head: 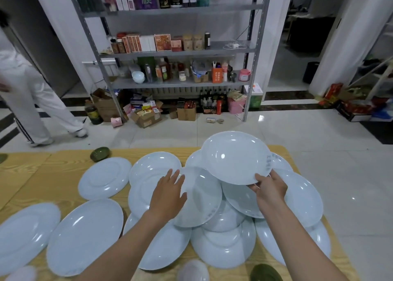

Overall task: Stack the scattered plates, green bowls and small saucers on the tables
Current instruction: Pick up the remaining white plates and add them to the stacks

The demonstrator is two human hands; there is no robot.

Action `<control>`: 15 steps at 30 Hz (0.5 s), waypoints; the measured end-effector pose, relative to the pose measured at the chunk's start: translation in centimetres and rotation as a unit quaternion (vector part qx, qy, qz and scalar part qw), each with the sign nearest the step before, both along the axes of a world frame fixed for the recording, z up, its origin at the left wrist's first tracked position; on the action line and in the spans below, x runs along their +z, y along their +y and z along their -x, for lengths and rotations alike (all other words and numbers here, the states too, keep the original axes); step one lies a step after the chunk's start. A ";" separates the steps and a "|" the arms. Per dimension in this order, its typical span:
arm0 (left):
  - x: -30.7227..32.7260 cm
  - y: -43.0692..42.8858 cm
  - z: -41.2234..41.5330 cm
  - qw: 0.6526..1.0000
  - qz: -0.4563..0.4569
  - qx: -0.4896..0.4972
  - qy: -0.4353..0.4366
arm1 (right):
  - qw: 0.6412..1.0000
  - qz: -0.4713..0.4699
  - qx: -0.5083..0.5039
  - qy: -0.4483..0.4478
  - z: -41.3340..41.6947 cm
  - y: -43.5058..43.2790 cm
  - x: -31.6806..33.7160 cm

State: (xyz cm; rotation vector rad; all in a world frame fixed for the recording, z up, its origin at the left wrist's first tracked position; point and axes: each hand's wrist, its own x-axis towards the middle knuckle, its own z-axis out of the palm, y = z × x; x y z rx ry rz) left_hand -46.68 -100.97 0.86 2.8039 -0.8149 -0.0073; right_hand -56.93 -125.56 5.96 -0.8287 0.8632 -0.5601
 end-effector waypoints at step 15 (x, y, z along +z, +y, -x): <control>-5.4 3.4 1.4 0.986 -0.018 0.112 0.119 | 1.000 -0.013 0.014 -0.018 0.3 1.4 -1.3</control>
